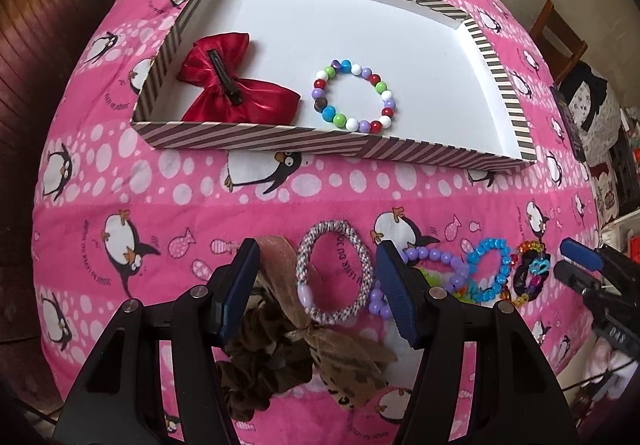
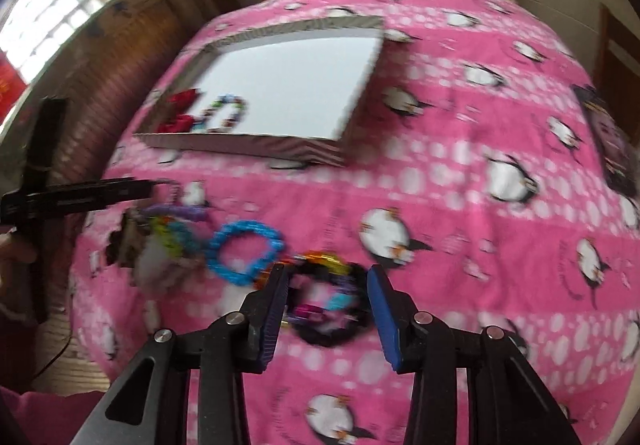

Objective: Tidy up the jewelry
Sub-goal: 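Grasp the silver rhinestone bracelet with the left tool while the right tool grasps the blue bead bracelet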

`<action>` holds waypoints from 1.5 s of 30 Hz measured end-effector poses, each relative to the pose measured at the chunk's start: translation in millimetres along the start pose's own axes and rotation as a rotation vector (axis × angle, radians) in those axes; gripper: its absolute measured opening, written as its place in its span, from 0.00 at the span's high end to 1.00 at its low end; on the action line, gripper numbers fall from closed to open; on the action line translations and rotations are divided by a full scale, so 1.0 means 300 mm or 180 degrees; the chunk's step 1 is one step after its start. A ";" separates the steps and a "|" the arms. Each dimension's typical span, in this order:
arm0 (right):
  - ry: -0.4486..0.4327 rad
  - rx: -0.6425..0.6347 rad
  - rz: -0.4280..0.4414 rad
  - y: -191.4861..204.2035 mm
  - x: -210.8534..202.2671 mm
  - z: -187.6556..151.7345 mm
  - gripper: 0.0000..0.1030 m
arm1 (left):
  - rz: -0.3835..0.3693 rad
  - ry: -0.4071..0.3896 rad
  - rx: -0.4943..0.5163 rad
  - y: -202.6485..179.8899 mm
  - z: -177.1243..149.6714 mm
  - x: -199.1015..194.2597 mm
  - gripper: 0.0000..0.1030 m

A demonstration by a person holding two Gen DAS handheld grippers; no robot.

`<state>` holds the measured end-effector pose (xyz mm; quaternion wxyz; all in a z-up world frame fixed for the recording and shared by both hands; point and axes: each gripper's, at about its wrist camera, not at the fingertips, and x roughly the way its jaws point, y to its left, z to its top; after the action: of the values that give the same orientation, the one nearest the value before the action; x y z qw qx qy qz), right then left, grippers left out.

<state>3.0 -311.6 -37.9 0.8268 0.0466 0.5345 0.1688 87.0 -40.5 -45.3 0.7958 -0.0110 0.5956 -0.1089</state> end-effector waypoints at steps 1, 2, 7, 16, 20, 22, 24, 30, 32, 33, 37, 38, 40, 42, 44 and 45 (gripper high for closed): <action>0.0005 -0.0072 0.0011 0.025 0.013 0.008 0.61 | 0.0013 0.0006 0.0011 -0.001 0.003 0.004 0.42; 0.0013 -0.0130 0.0010 0.046 0.026 0.015 0.62 | 0.0021 0.0009 0.0025 -0.003 0.006 0.008 0.42; 0.0105 -0.0548 -0.0101 0.143 0.124 0.058 0.64 | 0.0068 0.0029 0.0077 -0.006 0.011 0.016 0.42; 0.0313 -0.0878 -0.0229 0.163 0.258 0.078 0.77 | 0.0006 0.0079 0.0107 0.008 0.011 0.051 0.71; 0.0235 -0.0925 -0.0262 0.168 0.264 0.081 0.89 | -0.0014 0.0032 0.0175 -0.001 0.009 0.053 0.88; 0.0220 -0.0900 -0.0259 0.170 0.267 0.089 0.92 | -0.0079 0.0013 0.0155 -0.002 0.010 0.042 0.90; 0.0169 -0.0855 -0.0206 0.171 0.243 0.097 0.92 | -0.0118 -0.0066 0.0145 -0.002 0.010 0.009 0.91; -0.0121 -0.0801 -0.0076 0.188 0.115 0.129 0.92 | -0.0208 -0.0331 0.0132 -0.007 0.037 -0.102 0.93; -0.0187 -0.0786 -0.0052 0.189 0.080 0.143 0.92 | -0.0245 -0.0399 0.0126 -0.009 0.048 -0.133 0.93; -0.0220 -0.0783 -0.0041 0.190 0.063 0.149 0.92 | -0.0252 -0.0432 0.0128 -0.010 0.051 -0.145 0.93; -0.0338 -0.0815 -0.0066 0.205 0.007 0.181 0.92 | -0.0259 -0.0491 0.0141 -0.016 0.070 -0.180 0.94; -0.0358 -0.0819 -0.0078 0.208 -0.001 0.186 0.92 | -0.0269 -0.0465 0.0144 -0.014 0.073 -0.182 0.94; -0.0397 -0.0806 -0.0085 0.209 -0.016 0.199 0.92 | -0.0280 -0.0377 0.0137 -0.012 0.074 -0.175 0.93; -0.0428 -0.0786 -0.0071 0.207 -0.034 0.202 0.92 | -0.0158 -0.0333 0.0089 -0.007 0.069 -0.151 0.86; -0.0437 -0.0779 -0.0069 0.207 -0.038 0.202 0.92 | 0.0012 -0.0255 0.0055 -0.005 0.060 -0.109 0.57; -0.0431 -0.0775 -0.0066 0.207 -0.038 0.200 0.92 | 0.0045 -0.0204 0.0021 0.000 0.056 -0.086 0.57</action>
<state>38.7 -250.8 13.3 0.8623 -0.0483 0.4535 0.2203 95.9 -37.7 -16.0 0.8152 -0.0076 0.5695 -0.1049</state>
